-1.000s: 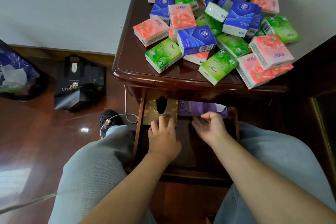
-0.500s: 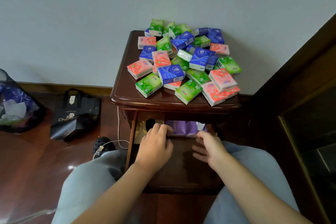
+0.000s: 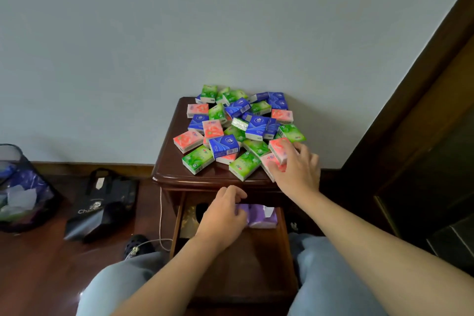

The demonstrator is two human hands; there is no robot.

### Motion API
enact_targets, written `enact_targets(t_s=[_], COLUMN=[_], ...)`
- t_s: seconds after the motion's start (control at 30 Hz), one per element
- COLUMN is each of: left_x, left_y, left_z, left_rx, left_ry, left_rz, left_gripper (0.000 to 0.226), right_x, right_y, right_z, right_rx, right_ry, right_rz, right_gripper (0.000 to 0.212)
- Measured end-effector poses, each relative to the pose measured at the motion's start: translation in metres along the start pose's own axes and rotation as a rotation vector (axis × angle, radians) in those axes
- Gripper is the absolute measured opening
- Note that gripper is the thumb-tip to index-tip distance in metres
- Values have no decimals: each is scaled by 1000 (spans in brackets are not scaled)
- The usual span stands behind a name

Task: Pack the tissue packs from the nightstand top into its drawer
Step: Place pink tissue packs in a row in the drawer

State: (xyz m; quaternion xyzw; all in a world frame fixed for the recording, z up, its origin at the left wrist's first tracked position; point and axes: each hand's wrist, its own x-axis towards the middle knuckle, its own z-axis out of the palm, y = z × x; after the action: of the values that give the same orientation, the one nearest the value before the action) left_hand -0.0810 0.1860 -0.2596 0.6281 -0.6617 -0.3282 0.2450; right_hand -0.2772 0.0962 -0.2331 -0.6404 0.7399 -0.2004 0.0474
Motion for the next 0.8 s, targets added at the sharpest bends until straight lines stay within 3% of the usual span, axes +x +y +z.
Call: enact_targets(t_s=[0.23,0.37,0.4,0.5,0.57,0.67,0.8], left_x=[6,14,14,13,10,2,-12], left_y=[-2,6,9,18,19,14,-2], left_z=[-7,-7,-8,-15,-19,-21,-23], left_rx=[-60,-317,-470,-850,-913,-896,-804], left_ry=[53,95,98,115,105,105,215], left_rz=[-27,-90,-117,-197,-203,-164,-188], left_gripper=[23,11,15,59,76,63,40], right_x=[16,7,2,-16,-25,-34,-35], right_y=[7,12,13,15,15,4,-7], right_z=[13,7,3,-9,-13,-15,-8], right_rx=[91,452,589,762,709,564,118], right_ry=[115,197,155,-93,-222,-302,-110], right_rz=[111,-31,-82,-262,-391,-528,-596], right_gripper=[53,58,65,89,96,89,93])
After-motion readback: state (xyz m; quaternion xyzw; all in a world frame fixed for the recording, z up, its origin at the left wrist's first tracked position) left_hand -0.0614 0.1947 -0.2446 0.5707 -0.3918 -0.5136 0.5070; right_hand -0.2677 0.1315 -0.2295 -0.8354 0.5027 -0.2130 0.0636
